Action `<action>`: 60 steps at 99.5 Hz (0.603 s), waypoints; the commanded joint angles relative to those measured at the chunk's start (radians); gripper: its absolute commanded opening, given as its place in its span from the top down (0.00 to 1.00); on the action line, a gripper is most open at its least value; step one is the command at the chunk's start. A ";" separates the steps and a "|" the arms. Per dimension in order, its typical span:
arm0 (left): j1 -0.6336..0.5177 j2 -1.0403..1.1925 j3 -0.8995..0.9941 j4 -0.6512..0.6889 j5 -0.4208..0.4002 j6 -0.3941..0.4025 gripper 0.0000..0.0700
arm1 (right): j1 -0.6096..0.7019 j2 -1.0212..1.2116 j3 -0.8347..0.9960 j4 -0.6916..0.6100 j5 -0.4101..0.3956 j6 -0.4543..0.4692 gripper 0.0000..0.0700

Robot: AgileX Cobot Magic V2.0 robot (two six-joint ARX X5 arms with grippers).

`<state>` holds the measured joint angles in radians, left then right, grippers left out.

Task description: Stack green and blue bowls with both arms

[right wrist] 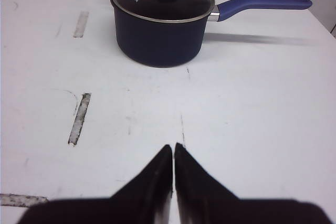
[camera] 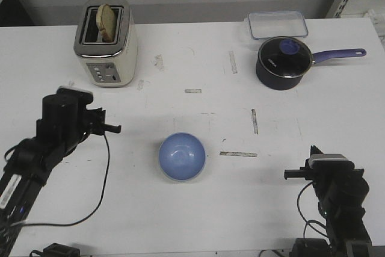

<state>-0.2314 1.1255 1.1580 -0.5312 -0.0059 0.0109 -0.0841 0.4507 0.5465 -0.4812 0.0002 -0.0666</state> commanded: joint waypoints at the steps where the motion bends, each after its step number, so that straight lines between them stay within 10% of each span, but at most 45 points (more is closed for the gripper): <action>1: 0.025 -0.104 -0.116 0.093 -0.007 -0.001 1.00 | 0.002 0.002 0.000 0.010 -0.002 0.026 1.00; 60: 0.253 -0.778 -0.651 0.277 -0.063 0.004 1.00 | 0.002 0.002 0.000 0.017 -0.019 0.024 1.00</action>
<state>0.0216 0.3511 0.5030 -0.2584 -0.0696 0.0105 -0.0841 0.4507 0.5465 -0.4789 -0.0135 -0.0517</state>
